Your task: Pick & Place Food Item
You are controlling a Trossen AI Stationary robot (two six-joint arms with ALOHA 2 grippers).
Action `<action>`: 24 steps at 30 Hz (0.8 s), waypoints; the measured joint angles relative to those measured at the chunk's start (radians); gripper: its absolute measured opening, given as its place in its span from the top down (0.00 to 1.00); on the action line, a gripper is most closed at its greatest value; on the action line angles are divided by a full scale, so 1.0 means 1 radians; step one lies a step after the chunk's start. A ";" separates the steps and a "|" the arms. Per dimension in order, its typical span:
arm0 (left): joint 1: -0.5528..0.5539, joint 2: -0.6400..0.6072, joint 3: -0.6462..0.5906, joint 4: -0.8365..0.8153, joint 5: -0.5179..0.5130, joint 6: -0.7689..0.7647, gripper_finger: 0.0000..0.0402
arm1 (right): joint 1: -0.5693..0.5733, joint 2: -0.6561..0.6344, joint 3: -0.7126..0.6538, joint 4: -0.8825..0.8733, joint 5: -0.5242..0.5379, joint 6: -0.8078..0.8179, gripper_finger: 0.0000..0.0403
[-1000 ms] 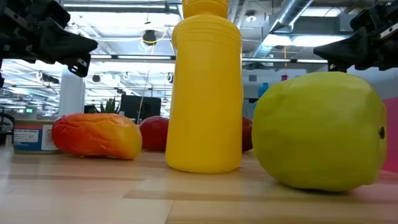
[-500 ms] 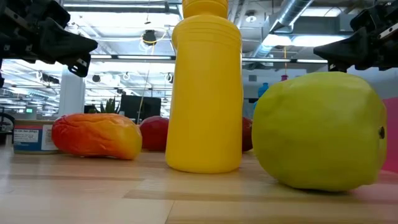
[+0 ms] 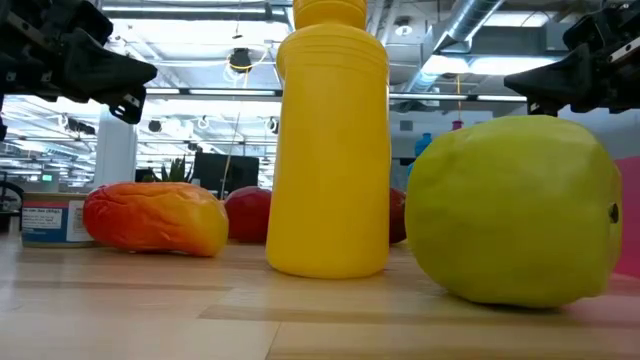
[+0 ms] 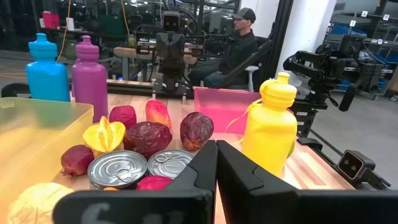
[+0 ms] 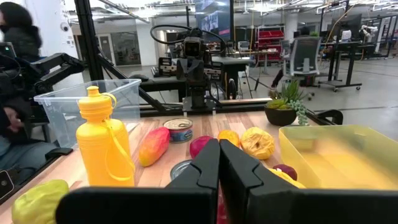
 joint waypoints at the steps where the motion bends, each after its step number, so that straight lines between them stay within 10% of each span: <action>1: 0.000 0.000 0.000 0.000 0.000 0.000 1.00 | 0.000 0.000 0.000 0.000 0.000 0.000 1.00; 24: 0.000 0.000 0.000 0.072 0.000 -0.002 1.00 | 0.000 0.000 0.000 0.004 0.000 0.000 1.00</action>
